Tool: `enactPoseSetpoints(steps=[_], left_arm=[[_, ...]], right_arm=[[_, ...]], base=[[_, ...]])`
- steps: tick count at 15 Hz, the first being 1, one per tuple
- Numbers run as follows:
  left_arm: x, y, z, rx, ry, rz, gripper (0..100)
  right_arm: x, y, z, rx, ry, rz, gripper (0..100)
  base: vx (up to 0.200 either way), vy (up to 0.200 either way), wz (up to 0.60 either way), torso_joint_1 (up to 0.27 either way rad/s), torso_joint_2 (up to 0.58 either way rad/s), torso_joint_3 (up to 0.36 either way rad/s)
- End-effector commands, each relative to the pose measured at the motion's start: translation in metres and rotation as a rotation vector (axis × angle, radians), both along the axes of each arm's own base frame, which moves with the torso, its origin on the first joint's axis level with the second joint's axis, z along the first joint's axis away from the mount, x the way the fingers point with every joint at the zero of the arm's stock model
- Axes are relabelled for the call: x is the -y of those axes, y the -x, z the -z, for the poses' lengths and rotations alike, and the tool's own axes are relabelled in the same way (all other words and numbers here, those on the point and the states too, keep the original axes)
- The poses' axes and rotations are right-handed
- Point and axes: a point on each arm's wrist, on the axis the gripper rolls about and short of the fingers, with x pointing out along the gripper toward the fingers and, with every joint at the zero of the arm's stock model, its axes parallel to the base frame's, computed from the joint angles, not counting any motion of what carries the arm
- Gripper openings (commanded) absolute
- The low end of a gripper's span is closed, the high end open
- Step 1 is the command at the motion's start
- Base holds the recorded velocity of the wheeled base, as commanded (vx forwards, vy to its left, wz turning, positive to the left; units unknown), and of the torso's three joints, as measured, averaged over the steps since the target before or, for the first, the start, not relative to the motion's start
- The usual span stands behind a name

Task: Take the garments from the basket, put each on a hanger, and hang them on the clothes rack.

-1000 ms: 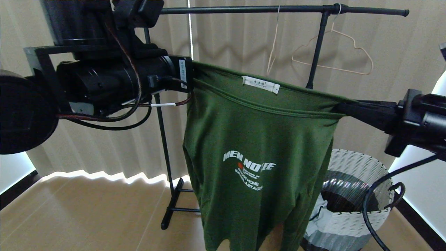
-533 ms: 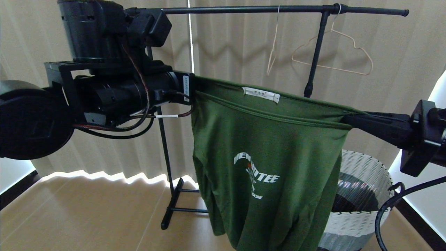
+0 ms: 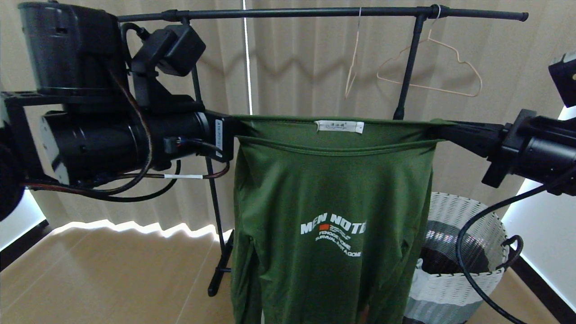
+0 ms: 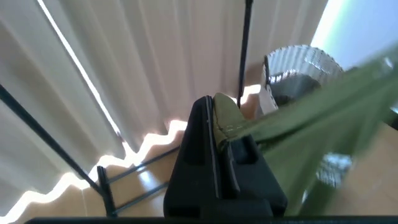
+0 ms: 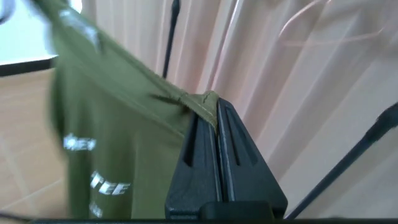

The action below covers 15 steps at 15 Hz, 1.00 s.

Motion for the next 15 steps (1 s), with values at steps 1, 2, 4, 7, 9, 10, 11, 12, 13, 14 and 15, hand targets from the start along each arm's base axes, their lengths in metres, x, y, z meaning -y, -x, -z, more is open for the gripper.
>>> enactPoseSetpoints(steps=[1, 2, 4, 7, 9, 10, 11, 12, 13, 14, 15], left_arm=[[-0.010, 0.019, -0.014, 0.026, 0.022, 0.038, 0], [-0.012, 0.025, -0.016, 0.017, 0.025, 0.077, 0], [-0.018, 0.036, -0.019, 0.001, 0.026, 0.125, 0], [-0.023, 0.054, -0.019, 0.002, 0.014, 0.202, 0], [-0.021, 0.060, -0.014, 0.005, -0.011, 0.231, 0], [-0.017, 0.066, -0.010, 0.001, -0.023, 0.260, 0], [-0.015, 0.068, -0.010, 0.000, -0.024, 0.273, 0], [-0.013, 0.069, -0.010, 0.003, -0.022, 0.283, 0], [-0.013, 0.069, -0.011, 0.005, -0.023, 0.284, 0], [-0.013, 0.069, -0.011, 0.005, -0.023, 0.284, 0], [-0.013, 0.069, -0.011, 0.014, -0.028, 0.284, 0]], right_arm=[[-0.006, -0.025, 0.001, 0.003, -0.003, 0.009, 0], [-0.007, -0.032, 0.000, 0.018, -0.008, 0.012, 0], [-0.010, -0.044, -0.002, 0.043, -0.028, 0.015, 0], [-0.015, -0.055, -0.001, 0.063, -0.053, 0.008, 0], [-0.017, -0.059, -0.003, 0.076, -0.065, 0.004, 0], [-0.017, -0.060, -0.005, 0.075, -0.073, 0.002, 0], [-0.017, -0.059, -0.005, 0.074, -0.076, 0.002, 0], [-0.017, -0.059, -0.006, 0.076, -0.076, 0.004, 0], [-0.016, -0.058, -0.006, 0.078, -0.075, 0.004, 0], [-0.016, -0.058, -0.006, 0.078, -0.075, 0.004, 0], [-0.016, -0.057, -0.006, 0.078, -0.075, 0.004, 0]], base=[[0.000, 0.000, 0.00, 0.000, 0.00, 0.000], [0.000, 0.000, 0.00, 0.000, 0.00, 0.000], [0.000, 0.000, 0.00, 0.000, 0.00, 0.000], [0.000, 0.000, 0.00, 0.000, 0.00, 0.000], [0.000, 0.000, 0.00, 0.000, 0.00, 0.000], [0.000, 0.000, 0.00, 0.000, 0.00, 0.000], [0.000, 0.000, 0.00, 0.000, 0.00, 0.000], [0.000, 0.000, 0.00, 0.000, 0.00, 0.000], [0.000, 0.000, 0.00, 0.000, 0.00, 0.000], [0.000, 0.000, 0.00, 0.000, 0.00, 0.000], [0.000, 0.000, 0.00, 0.000, 0.00, 0.000]])
